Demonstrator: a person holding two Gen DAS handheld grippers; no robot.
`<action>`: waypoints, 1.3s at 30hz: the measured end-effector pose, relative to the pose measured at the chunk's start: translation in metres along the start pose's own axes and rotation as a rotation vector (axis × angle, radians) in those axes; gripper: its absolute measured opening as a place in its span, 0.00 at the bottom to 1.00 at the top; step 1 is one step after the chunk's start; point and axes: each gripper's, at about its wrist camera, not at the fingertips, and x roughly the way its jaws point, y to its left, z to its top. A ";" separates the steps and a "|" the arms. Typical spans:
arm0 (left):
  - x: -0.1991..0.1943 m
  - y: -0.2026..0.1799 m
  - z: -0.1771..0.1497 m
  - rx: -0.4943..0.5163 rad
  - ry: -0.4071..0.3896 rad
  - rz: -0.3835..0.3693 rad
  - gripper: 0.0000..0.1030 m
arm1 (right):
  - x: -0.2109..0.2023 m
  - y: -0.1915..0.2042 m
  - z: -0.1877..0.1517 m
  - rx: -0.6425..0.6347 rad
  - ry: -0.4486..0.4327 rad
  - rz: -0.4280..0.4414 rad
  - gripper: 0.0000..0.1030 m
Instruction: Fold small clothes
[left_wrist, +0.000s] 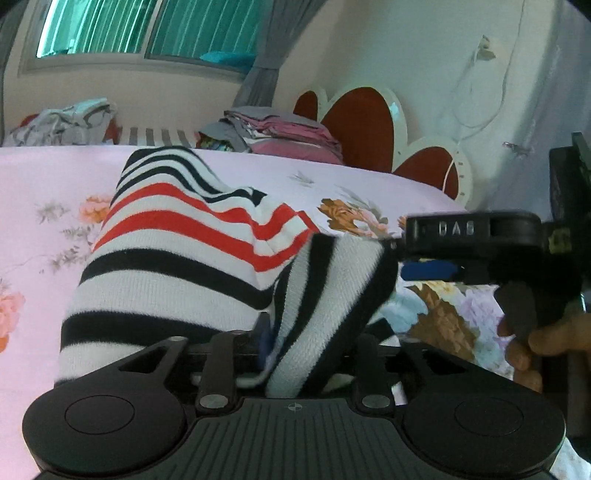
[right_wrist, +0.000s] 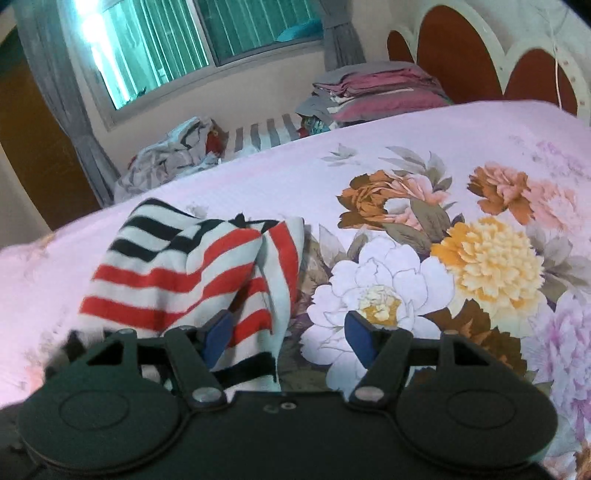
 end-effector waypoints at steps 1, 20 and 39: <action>-0.002 -0.003 0.004 0.005 0.012 -0.012 0.51 | 0.000 0.000 0.003 0.011 0.003 0.023 0.65; -0.089 0.055 0.002 -0.108 -0.066 0.173 0.73 | 0.064 0.035 0.004 0.098 0.195 0.230 0.26; -0.034 0.032 -0.007 -0.032 0.006 0.160 0.75 | 0.035 0.015 -0.002 0.003 0.064 0.092 0.29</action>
